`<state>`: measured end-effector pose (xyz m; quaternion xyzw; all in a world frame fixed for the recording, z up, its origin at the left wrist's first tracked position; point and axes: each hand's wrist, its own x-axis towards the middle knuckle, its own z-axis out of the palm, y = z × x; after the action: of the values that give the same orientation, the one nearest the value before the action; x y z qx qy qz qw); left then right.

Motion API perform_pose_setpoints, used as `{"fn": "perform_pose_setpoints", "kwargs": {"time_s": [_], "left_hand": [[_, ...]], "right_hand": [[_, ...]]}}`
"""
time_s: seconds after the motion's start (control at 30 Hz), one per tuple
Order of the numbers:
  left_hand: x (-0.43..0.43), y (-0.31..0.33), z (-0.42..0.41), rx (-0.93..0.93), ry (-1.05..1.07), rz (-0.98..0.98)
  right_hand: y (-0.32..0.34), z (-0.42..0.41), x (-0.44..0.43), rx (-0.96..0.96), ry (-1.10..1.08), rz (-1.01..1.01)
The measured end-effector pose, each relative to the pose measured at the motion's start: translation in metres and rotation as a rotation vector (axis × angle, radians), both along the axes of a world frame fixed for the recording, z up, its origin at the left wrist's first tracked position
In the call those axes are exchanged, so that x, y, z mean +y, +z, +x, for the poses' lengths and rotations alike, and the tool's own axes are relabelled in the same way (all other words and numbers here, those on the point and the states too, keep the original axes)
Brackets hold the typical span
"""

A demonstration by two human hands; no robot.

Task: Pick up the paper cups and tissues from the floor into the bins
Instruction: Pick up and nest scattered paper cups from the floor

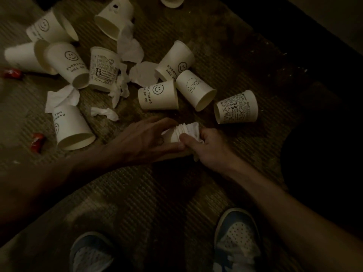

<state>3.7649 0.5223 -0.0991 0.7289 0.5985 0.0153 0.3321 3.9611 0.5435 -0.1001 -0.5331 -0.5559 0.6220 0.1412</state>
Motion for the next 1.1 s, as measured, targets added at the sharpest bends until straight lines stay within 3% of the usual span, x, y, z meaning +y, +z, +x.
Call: {"fn": "perform_pose_setpoints", "kwargs": {"time_s": [0.13, 0.4, 0.6, 0.8, 1.1], "left_hand": [[0.003, 0.008, 0.008, -0.095, 0.083, 0.007], [0.012, 0.027, 0.002, -0.103, 0.130, 0.056], [0.017, 0.046, 0.018, -0.202, -0.008, 0.128], [0.022, 0.059, 0.045, -0.172, -0.079, 0.140], [0.044, 0.097, 0.085, -0.334, -0.085, 0.195]], "right_hand": [[0.011, -0.002, 0.002, 0.011, -0.029, -0.020], [0.035, 0.030, 0.019, 0.009, -0.210, 0.005], [0.060, 0.043, 0.014, 0.030, -0.154, 0.125], [0.081, 0.055, 0.006, 0.102, -0.186, 0.132], [0.133, 0.081, 0.006, -0.012, -0.257, 0.272]]}}
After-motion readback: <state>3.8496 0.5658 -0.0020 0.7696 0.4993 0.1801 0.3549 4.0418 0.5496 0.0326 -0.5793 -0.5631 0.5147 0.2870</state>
